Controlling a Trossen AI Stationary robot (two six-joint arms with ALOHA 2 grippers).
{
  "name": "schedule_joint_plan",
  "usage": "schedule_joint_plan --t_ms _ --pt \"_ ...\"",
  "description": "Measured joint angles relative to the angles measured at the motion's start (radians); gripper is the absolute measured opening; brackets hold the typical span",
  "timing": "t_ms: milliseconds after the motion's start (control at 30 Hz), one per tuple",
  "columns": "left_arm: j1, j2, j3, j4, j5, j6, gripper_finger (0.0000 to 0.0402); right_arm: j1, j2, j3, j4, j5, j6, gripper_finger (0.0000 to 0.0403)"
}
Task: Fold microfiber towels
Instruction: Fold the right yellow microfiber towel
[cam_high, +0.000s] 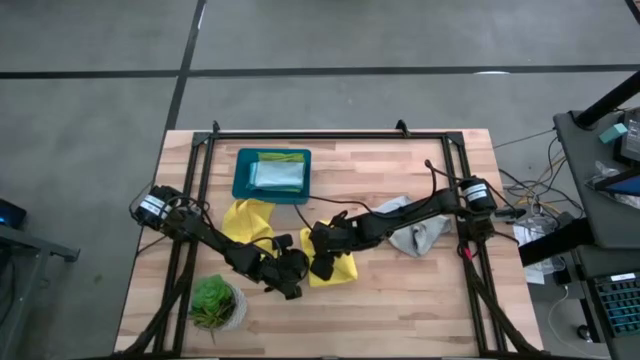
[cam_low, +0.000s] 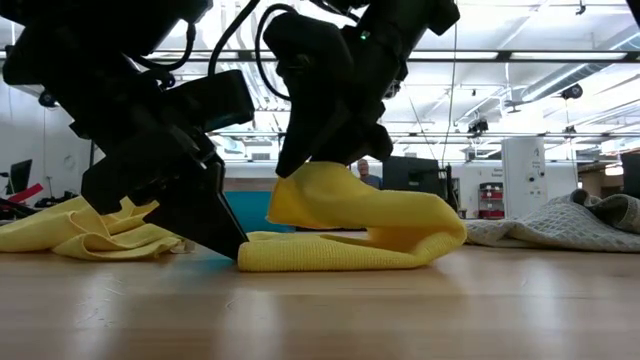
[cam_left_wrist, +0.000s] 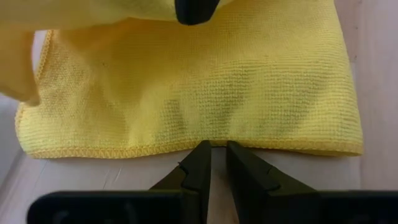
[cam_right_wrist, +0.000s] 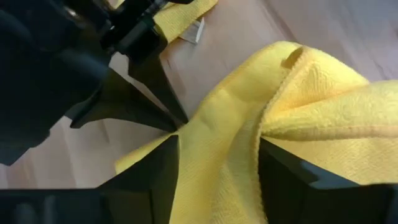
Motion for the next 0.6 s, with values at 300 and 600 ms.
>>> schedule_joint_plan --t_ms 300,600 --pt "0.0 0.0 0.0 0.001 0.0 -0.001 0.0038 0.0 0.0 0.0 0.001 0.063 -0.006 0.0201" --pt "0.0 -0.001 0.0 0.001 0.001 -0.002 0.0038 -0.003 0.0 -0.004 -0.007 0.059 -0.073 0.0164"
